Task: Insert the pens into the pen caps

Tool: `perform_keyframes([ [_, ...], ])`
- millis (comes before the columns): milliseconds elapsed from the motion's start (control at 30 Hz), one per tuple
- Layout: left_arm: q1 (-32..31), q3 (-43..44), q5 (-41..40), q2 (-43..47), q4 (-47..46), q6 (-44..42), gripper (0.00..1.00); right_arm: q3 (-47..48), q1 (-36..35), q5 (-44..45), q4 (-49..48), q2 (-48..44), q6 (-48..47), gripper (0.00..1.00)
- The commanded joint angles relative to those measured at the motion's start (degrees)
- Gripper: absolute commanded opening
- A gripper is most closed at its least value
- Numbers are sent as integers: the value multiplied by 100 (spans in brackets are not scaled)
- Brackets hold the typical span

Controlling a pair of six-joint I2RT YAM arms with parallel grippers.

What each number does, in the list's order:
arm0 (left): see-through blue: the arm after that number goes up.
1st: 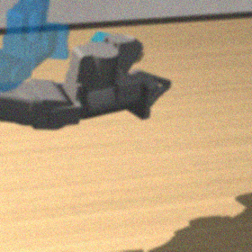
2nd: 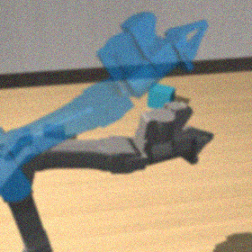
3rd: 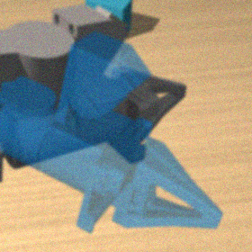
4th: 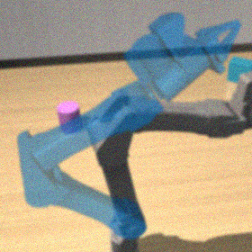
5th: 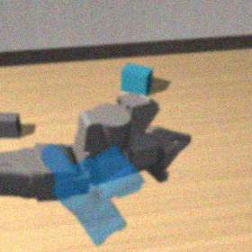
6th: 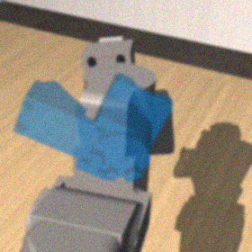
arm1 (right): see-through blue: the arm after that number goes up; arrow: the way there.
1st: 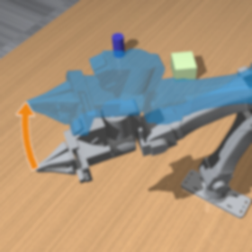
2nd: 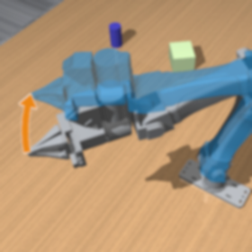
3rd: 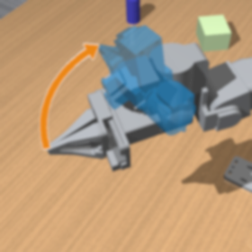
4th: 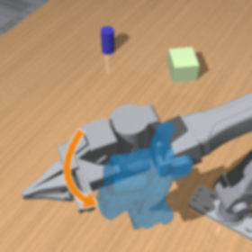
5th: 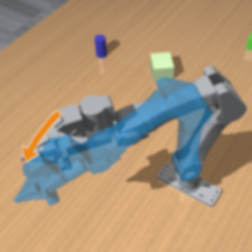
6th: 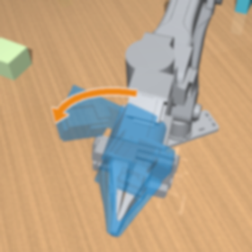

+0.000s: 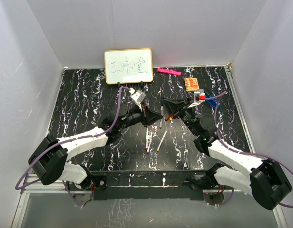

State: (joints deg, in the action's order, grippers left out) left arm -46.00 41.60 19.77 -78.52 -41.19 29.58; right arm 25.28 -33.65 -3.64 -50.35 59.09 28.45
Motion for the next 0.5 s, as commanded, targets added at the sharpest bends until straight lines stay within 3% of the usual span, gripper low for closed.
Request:
perform_keyframes([
  [0,-25,274,-121,74,-431,-80,0,-70,-9,-350,114,38,90,0],
  [467,-23,307,-632,315,-702,-342,0,-46,-14,-653,913,59,5,0],
])
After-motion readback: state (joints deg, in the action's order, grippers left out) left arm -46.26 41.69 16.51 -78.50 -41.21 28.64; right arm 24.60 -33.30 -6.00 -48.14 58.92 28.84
